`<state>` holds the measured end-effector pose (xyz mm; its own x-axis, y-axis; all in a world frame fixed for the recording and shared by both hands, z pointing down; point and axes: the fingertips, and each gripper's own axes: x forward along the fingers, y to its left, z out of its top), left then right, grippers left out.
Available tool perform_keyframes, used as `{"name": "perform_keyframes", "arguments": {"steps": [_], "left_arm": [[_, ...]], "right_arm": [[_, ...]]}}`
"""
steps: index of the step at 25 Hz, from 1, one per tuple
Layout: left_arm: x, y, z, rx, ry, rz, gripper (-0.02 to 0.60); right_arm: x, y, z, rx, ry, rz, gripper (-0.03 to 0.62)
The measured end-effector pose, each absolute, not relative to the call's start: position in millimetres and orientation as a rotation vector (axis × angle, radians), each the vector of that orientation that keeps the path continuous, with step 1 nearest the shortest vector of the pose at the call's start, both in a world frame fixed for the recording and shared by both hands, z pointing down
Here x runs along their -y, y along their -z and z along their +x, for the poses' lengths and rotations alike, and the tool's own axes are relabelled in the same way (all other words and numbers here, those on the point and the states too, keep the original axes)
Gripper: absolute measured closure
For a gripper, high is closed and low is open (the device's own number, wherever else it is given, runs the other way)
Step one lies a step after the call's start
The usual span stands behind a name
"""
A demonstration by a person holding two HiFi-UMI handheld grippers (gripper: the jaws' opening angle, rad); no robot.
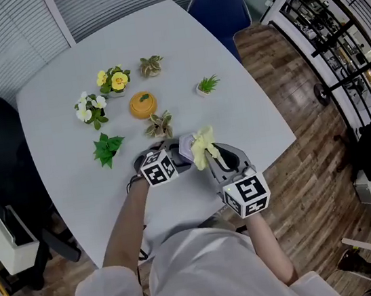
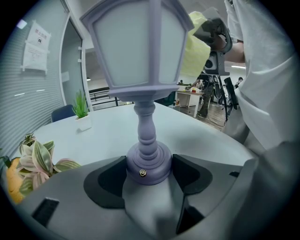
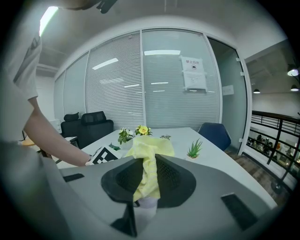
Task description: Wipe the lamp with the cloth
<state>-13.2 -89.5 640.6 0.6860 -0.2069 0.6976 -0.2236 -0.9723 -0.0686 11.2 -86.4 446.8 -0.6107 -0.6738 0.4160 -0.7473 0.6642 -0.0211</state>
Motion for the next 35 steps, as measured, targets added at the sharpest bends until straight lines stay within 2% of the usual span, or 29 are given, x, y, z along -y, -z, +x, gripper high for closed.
{"name": "perform_keyframes", "arguments": {"steps": [35], "left_arm": [[90, -642, -15, 0.367, -1.176, 2.887, 0.270]], "right_arm": [[121, -463, 18, 2.473, -0.214, 1.111, 0.520]]}}
